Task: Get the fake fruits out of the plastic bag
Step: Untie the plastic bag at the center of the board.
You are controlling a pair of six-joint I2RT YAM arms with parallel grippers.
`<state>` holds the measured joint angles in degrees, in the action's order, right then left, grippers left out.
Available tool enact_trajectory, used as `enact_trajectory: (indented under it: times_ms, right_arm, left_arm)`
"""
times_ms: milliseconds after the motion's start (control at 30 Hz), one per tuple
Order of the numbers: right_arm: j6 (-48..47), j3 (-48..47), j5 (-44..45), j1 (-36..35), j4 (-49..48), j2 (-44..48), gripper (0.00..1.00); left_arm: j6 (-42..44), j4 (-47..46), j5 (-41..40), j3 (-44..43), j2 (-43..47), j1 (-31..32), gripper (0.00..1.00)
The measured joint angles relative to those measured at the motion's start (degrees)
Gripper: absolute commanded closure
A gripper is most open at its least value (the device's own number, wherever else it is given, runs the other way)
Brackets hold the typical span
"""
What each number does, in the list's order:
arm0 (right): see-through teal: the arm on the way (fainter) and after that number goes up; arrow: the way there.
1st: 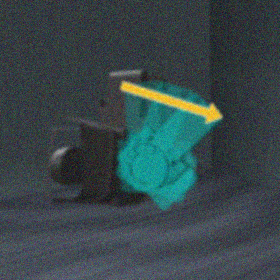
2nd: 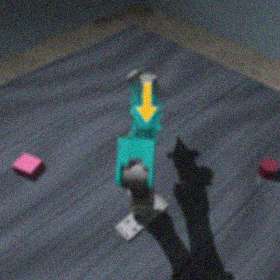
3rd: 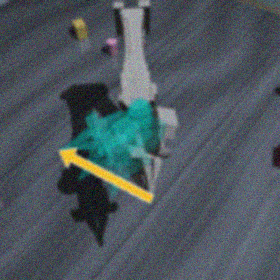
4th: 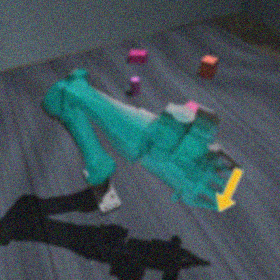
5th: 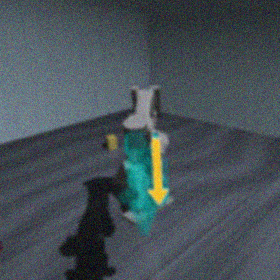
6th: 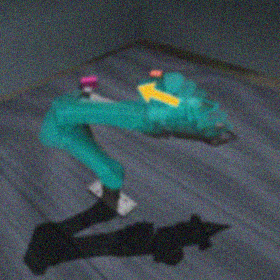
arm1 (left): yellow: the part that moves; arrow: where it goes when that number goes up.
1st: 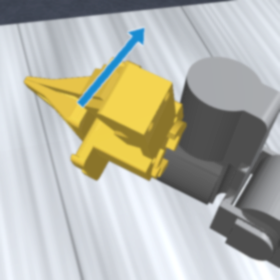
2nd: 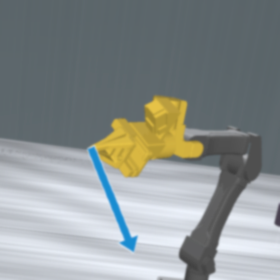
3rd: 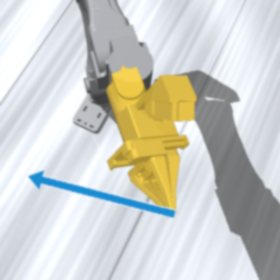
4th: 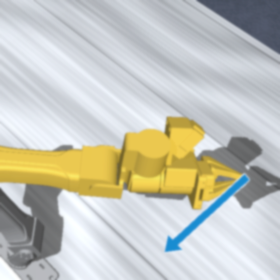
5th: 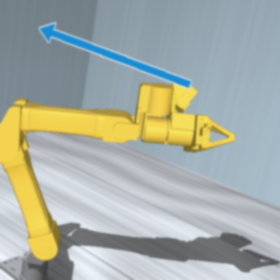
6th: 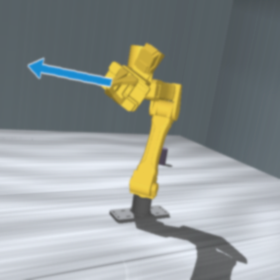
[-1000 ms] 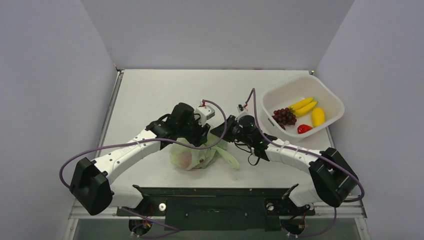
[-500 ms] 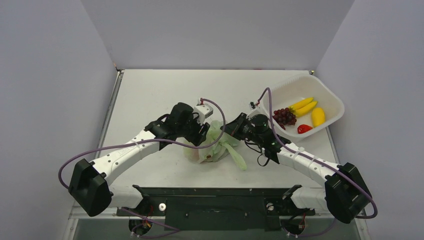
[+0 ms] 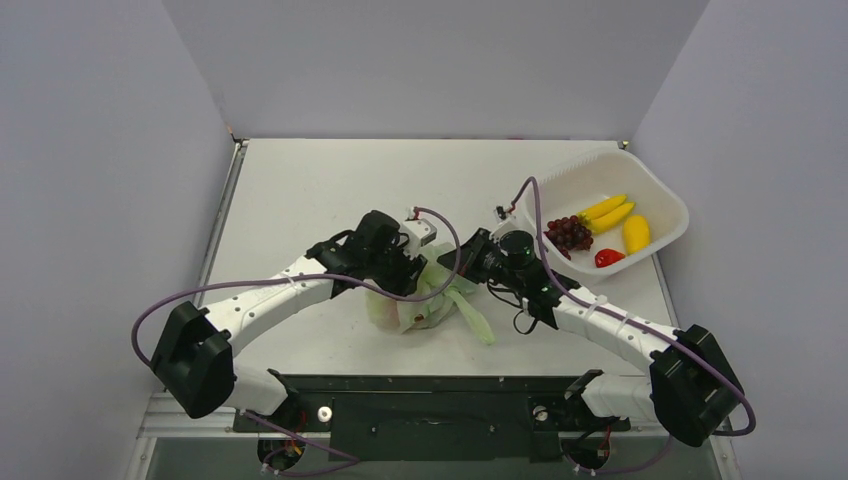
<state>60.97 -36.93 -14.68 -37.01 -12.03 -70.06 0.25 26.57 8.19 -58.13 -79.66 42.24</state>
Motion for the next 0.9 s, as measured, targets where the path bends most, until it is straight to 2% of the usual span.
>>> enact_trajectory:
  times_ms: [100,167,233,367,500,700,900]
  right_arm:
    - [-0.13,0.0,0.04,-0.5,0.0,0.0,1.0]
    - [-0.52,0.0,0.28,-0.55,0.48,0.28,1.0]
    - [-1.38,0.0,1.16,-0.39,2.14,1.51,1.0]
    - [-3.56,0.28,2.95,1.14,6.36,6.67,1.0]
    - [-6.16,1.29,3.74,6.14,10.58,11.43,1.0]
    - [-9.94,3.58,2.19,16.02,16.52,12.35,1.0]
    - [-14.36,3.28,0.39,17.11,20.79,11.23,1.0]
  left_arm:
    - [-0.04,0.5,-0.61,0.0,-0.2,0.5,0.82]
    - [-0.11,0.59,-1.29,-0.04,-0.17,0.66,0.94]
    - [-0.02,0.61,-2.38,-0.07,-0.02,0.81,1.0]
    - [0.02,0.2,-5.31,-0.07,1.42,0.92,1.0]
    - [0.0,-1.01,-9.97,-0.07,3.52,0.98,1.0]
    - [0.0,-2.43,-13.05,-0.07,5.64,0.98,1.0]
    - [0.0,-2.36,-13.66,-0.07,5.64,0.98,1.0]
